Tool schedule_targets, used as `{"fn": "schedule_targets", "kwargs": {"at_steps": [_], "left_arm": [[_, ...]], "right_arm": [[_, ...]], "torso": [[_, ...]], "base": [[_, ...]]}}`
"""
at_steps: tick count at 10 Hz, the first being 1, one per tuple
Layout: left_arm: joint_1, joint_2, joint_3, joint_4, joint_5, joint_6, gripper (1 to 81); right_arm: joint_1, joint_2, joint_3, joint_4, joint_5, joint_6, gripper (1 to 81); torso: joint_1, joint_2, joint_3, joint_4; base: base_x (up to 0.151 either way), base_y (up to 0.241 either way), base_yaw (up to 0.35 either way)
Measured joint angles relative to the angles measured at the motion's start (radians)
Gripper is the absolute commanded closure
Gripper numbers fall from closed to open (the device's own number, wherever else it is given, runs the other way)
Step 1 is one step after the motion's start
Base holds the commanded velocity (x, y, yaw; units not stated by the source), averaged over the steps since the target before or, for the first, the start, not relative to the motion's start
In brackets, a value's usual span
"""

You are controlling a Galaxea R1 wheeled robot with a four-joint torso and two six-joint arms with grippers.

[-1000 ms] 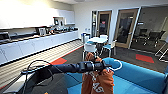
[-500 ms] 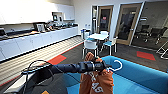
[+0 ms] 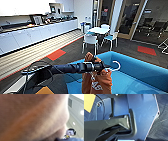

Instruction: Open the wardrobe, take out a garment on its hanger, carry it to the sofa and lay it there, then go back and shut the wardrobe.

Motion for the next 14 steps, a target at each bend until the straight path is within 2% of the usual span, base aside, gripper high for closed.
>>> {"fn": "schedule_targets", "kwargs": {"at_steps": [5, 9, 11, 14], "left_arm": [[0.021, 0.007, -0.068, 0.016, -0.007, 0.0, 81.1], [0.026, 0.101, -0.182, 0.069, 0.059, 0.0, 81.1], [0.03, 0.148, -0.213, 0.112, 0.129, -0.001, 81.1], [0.085, 0.17, -0.249, 0.158, 0.148, 0.0, 81.1]], "right_arm": [[-0.009, -0.001, 0.001, 0.0, -0.001, 0.001, 1.0], [-0.009, 0.0, 0.001, 0.0, -0.001, 0.0, 1.0], [-0.01, 0.0, 0.001, 0.0, -0.001, 0.001, 1.0], [-0.01, 0.0, 0.001, 0.0, -0.001, 0.0, 1.0]], "torso": [[-0.001, 0.0, 0.0, 0.0], [-0.001, 0.0, 0.0, 0.0], [-0.001, 0.0, 0.0, 0.0], [-0.001, 0.0, 0.0, 0.0]], "base": [[0.0, 0.0, 0.0], [0.0, 0.0, 0.0], [0.0, 0.0, 0.0], [0.0, 0.0, 0.0]]}}
